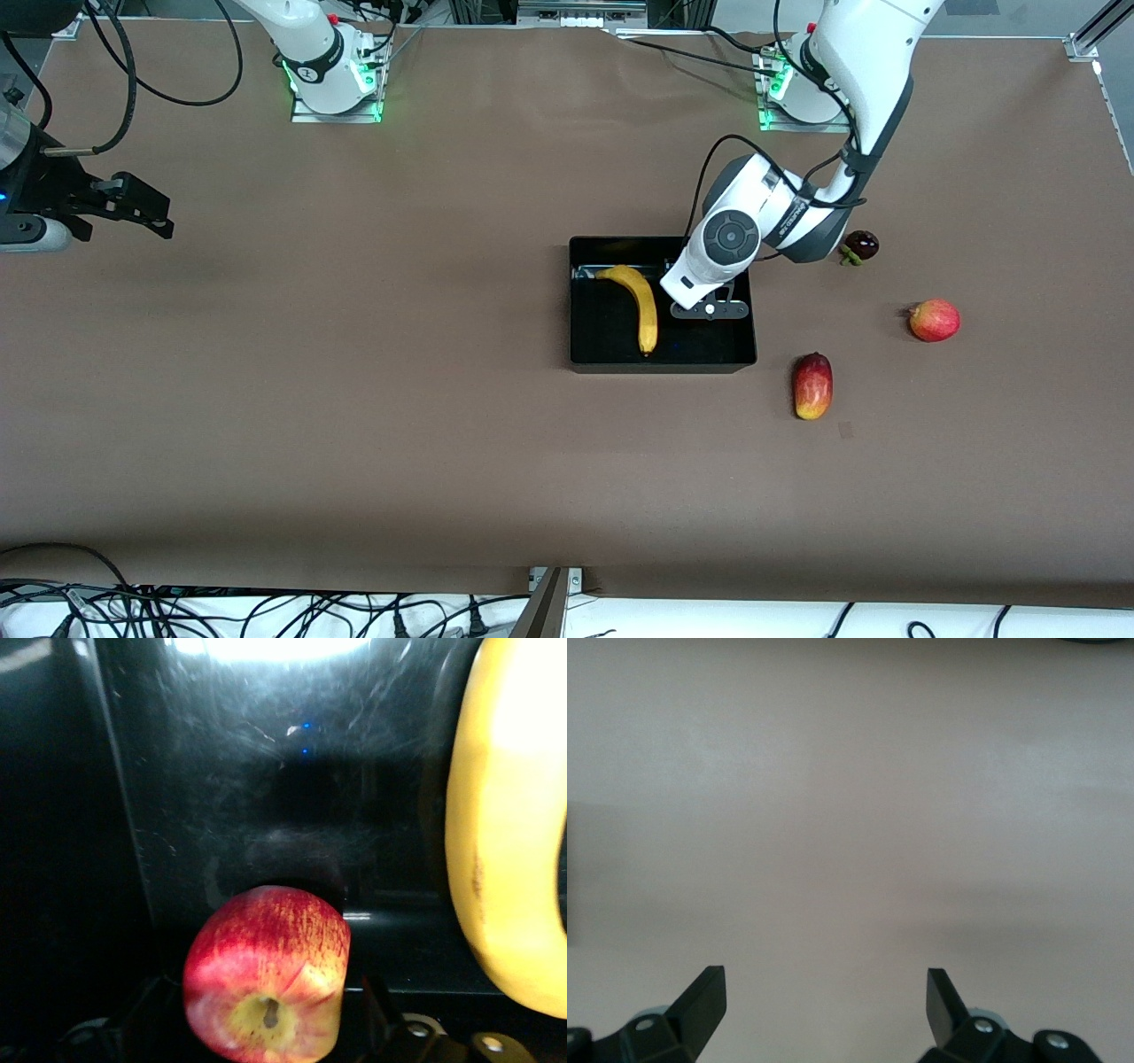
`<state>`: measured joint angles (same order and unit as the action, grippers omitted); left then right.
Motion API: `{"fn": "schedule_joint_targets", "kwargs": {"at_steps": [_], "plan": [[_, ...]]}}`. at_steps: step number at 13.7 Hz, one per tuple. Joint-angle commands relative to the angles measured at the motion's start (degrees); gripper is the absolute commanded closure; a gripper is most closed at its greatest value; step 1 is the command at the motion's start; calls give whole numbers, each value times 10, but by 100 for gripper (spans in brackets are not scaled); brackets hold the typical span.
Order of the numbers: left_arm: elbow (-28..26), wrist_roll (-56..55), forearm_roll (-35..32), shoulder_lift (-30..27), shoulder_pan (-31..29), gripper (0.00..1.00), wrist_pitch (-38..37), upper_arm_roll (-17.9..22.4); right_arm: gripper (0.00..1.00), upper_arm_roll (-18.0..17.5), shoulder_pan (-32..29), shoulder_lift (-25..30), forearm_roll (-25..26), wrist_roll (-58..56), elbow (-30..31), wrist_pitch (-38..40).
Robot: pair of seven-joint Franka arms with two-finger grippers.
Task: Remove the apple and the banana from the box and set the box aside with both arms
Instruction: 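Lower the left gripper into the tray and grasp the red apple, then lift the red apple out and carry it beside the mango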
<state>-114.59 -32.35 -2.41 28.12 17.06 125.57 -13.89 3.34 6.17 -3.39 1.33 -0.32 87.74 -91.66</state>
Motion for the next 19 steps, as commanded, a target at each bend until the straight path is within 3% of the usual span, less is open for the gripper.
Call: {"fn": "schedule_joint_targets", "kwargs": {"at_steps": [1, 2, 3, 5, 7, 9, 11, 15, 19], "plan": [[2, -4, -13, 5, 10, 67, 6, 3, 0, -4, -2, -1, 4, 2, -7, 7], [4, -4, -13, 4, 10, 79, 2, 3, 0, -4, -3, -1, 3, 2, -7, 7], [7, -3, -12, -2, 7, 84, -1, 3, 0, -4, -3, -1, 3, 2, -7, 8], [47, 2, -12, -30, -1, 84, -62, 6, 0, -4, -2, 0, 3, 2, -7, 8], [128, 20, -13, -40, -22, 84, -223, 6, 0, -4, -2, -1, 3, 1, -7, 8], [195, 65, -13, -40, -53, 84, -331, 8, 0, -4, -2, 0, 3, 1, -7, 9], [204, 149, -15, -41, -107, 83, -367, 9, 0, -4, -2, 0, 3, 1, -7, 8], [113, 259, -39, -40, -193, 79, -316, 8, 0, -4, -2, -1, 2, 2, -7, 8], [-25, 278, -68, -41, -228, 79, -113, 8, 0, -4, -2, 0, 2, 2, -7, 8]]}}
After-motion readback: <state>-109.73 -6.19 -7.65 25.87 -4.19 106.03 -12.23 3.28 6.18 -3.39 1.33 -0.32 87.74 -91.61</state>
